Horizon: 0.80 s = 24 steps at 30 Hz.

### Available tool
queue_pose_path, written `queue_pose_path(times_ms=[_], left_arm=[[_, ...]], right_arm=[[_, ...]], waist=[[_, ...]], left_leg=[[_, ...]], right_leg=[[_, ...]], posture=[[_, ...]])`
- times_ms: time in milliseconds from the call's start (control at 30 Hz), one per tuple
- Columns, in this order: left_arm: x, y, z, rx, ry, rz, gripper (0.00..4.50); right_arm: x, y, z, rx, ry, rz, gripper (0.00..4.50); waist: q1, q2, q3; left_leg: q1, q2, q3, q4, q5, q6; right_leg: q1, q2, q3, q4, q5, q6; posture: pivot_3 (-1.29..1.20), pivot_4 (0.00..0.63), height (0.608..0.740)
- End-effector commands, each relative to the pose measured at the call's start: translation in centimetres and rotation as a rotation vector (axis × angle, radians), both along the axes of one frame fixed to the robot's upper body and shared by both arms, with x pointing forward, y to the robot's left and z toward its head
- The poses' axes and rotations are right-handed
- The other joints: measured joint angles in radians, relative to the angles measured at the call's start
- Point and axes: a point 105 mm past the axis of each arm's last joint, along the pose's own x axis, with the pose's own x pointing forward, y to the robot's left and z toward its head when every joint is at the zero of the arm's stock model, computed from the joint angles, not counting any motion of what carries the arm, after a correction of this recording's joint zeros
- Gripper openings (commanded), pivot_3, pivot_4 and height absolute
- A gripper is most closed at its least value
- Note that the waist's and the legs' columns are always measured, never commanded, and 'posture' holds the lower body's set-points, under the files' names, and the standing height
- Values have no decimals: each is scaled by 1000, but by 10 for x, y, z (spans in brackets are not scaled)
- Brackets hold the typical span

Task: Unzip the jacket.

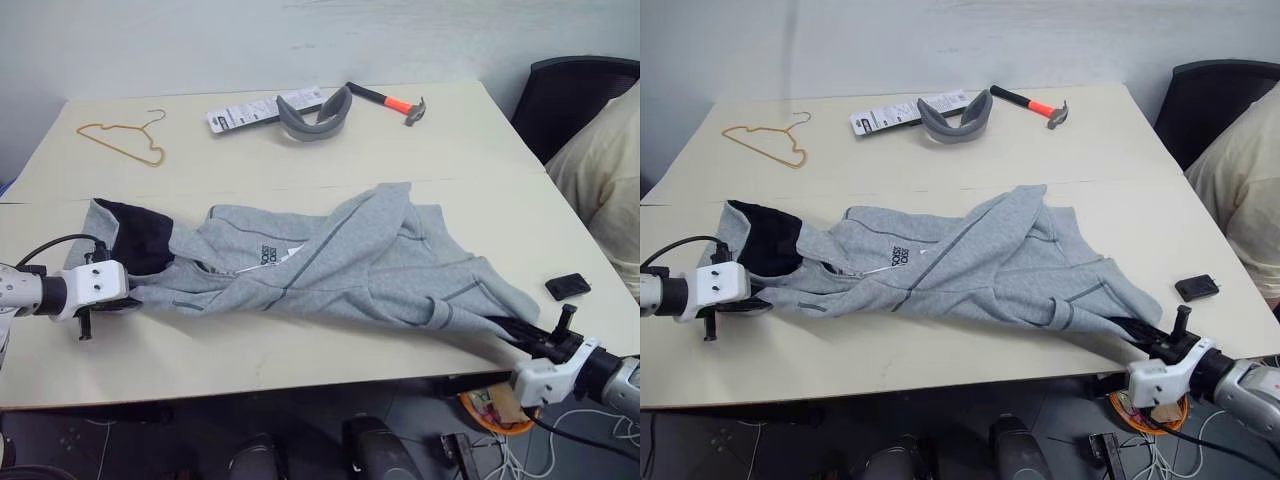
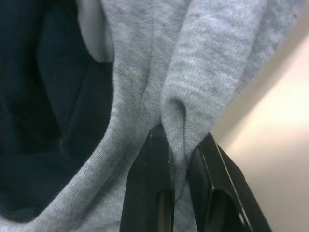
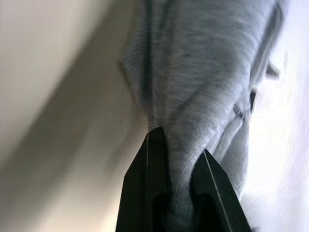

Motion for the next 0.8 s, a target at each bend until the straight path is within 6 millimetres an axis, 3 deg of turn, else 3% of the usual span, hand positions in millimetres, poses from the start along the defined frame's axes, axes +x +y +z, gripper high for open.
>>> queue_pose_path(times_ms=[33, 167, 333, 367, 433, 500, 633, 800], left_arm=[[-12, 3, 1, -58, 86, 43, 1055], [-21, -20, 10, -145, 140, -19, 2325], [-35, -60, 44, -356, 206, -75, 3822], [-40, -68, 53, -390, 219, -98, 4079], [-47, -83, 67, -436, 227, -131, 4079], [-52, -95, 79, -477, 240, -157, 4079], [-52, -111, 95, -520, 201, -193, 4079], [-50, -123, 101, -558, 171, -209, 4079]], right_arm=[[6, -7, 19, 69, 40, -49, 1512], [7, 4, 39, 162, 148, -29, 2884], [17, 15, 92, 211, 167, 17, 4427], [23, 18, 105, 206, 135, 30, 4433], [39, 32, 127, 193, 67, 68, 4433], [55, 48, 136, 144, 18, 114, 4433], [99, 84, 109, -181, -113, 259, 4433], [144, 109, 91, -384, -257, 346, 4433]], waist=[[-5, -1, 0], [-10, -1, 0], [2, -3, 1], [1, -5, 2], [-1, -6, 3], [1, -6, 3], [-1, -7, 3], [-3, -5, 4]], left_leg=[[0, 1, 0, 0, 0, 0], [0, 3, -3, -1, 0, 0], [-2, 4, -5, 1, 0, 1], [-3, 4, -6, 1, -1, 1], [-3, 4, -6, 2, -1, 1], [-2, 4, -8, 1, 0, 1], [-3, 2, -8, 1, -1, -1], [-12, 3, -4, 2, 0, -1]], right_leg=[[0, 0, 0, 0, 0, 0], [0, 0, 0, 0, 0, 0], [0, -1, -2, -1, 0, 0], [0, -1, -2, -1, 0, 0], [0, -1, -3, -1, 0, 0], [1, -1, -4, -1, 0, 0], [0, 1, -5, -2, -2, -3], [-15, -2, -2, 4, -2, -3]], posture=[[0, 150, 740], [0, 150, 740], [0, 150, 740], [0, 150, 740], [0, 150, 740], [0, 150, 740], [0, 150, 740], [0, 150, 740]])
